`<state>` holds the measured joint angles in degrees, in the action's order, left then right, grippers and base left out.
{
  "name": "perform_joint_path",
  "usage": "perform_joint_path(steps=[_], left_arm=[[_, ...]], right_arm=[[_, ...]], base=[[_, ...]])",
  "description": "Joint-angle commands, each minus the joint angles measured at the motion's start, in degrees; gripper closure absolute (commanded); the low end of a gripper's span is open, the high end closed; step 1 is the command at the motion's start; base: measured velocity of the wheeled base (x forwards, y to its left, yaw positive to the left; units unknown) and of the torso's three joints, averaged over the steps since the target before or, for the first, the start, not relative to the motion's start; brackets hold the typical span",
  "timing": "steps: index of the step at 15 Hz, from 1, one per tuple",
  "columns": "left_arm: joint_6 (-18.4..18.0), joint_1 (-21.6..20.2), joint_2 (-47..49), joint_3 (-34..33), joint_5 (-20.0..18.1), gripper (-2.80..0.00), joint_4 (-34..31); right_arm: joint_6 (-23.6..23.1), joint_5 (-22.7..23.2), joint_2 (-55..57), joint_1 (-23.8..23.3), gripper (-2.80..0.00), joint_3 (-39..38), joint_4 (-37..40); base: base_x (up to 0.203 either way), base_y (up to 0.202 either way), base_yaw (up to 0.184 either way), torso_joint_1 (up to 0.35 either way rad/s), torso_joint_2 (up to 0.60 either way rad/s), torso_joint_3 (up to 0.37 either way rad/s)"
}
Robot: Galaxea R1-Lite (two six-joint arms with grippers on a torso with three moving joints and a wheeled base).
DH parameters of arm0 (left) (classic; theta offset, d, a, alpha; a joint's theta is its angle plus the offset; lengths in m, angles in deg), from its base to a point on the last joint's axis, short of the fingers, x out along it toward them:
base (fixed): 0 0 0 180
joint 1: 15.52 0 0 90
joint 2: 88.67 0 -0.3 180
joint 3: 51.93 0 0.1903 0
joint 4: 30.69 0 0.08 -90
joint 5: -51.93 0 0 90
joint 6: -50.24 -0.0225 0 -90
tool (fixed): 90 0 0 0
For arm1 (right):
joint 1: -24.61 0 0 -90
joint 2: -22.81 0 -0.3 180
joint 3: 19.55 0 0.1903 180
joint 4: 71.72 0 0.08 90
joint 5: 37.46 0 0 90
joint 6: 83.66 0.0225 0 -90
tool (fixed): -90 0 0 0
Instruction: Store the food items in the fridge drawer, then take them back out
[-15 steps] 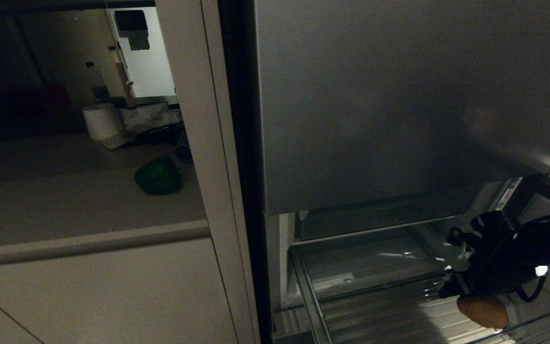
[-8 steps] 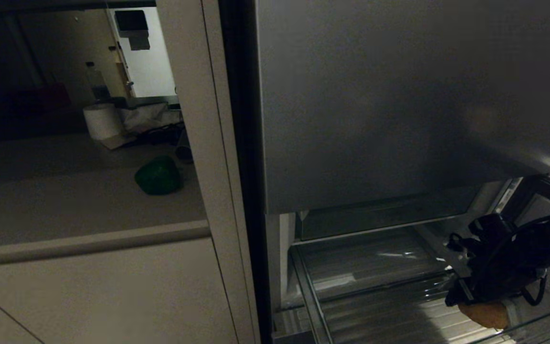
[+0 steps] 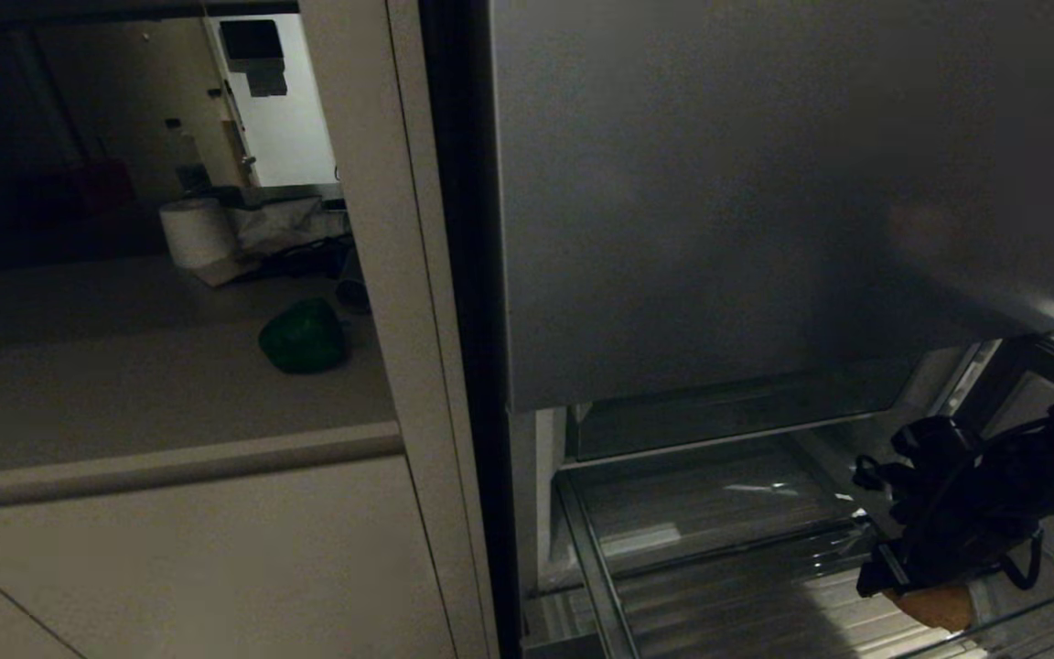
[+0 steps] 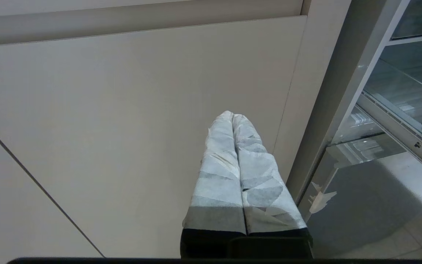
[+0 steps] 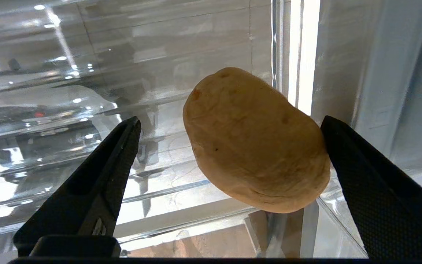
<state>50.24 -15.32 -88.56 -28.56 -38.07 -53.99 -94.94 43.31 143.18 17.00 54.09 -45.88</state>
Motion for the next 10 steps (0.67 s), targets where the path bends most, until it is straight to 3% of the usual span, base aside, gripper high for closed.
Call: perform_joint_path(steps=[1,10], left_arm=[[0.0,-0.01,0.07,0.0,0.0,0.0,0.01],[0.0,0.05,0.07,0.0,0.0,0.0,0.01]], right_arm=[[0.03,0.26,0.97,0.97,-2.8,0.18,0.07],[0.21,0.53,2.24,2.16,-2.8,1.32,-0.01]], base=[[0.0,0.0,0.0,0.0,0.0,0.0],[0.0,0.0,0.0,0.0,0.0,0.0]])
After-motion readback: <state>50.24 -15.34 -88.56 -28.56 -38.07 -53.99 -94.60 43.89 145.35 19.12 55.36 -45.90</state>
